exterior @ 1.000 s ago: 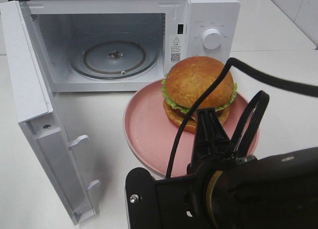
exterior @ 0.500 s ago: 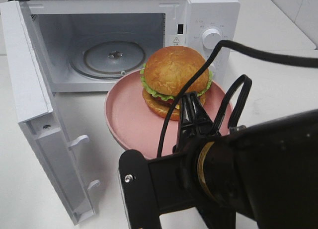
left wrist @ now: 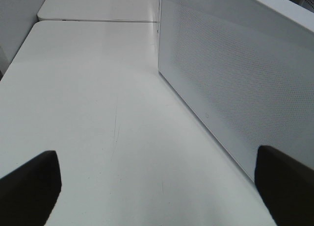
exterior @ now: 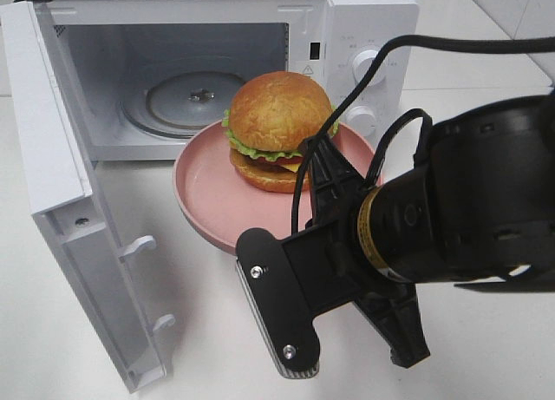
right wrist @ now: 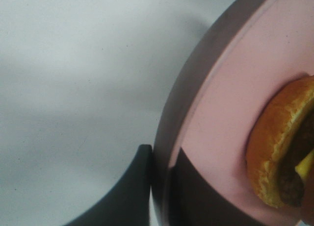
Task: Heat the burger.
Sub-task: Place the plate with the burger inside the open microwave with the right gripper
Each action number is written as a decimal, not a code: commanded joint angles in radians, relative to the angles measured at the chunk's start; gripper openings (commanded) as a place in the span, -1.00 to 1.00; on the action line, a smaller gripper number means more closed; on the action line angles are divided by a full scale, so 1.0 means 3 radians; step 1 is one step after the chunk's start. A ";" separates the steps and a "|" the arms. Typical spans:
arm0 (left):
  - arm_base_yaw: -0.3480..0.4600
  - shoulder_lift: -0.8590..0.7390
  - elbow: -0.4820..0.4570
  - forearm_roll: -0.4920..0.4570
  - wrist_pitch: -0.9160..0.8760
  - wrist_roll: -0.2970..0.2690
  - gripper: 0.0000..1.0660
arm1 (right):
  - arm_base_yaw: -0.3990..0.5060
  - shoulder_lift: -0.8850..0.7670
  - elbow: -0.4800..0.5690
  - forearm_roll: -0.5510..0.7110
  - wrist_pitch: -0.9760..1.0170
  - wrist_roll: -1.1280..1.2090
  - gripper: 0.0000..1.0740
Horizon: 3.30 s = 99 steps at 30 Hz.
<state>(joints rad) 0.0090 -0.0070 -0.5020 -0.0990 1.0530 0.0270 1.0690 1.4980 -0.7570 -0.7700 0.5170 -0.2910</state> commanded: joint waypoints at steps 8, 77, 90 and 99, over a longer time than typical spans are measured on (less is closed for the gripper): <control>-0.0013 -0.0060 0.0010 -0.0007 -0.0050 0.0003 0.88 | -0.0493 -0.0027 -0.0017 0.0720 -0.0467 -0.1507 -1.00; -0.0013 -0.0060 0.0010 -0.0007 -0.0050 0.0003 0.88 | -0.1080 0.1293 -0.1480 0.2140 -0.0937 -0.3310 -1.00; -0.0013 -0.0060 0.0010 -0.0007 -0.0050 0.0003 0.88 | -0.1190 0.1617 -0.2023 0.1690 -0.0687 -0.2740 -1.00; -0.0010 -0.0060 0.0010 -0.0007 -0.0050 0.0003 0.88 | -0.1230 0.1747 -0.2273 0.1647 -0.0607 -0.2720 -1.00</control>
<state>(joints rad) 0.0090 -0.0070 -0.5020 -0.0990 1.0530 0.0270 0.7060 2.0350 -1.4200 -0.2490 0.3850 -1.1170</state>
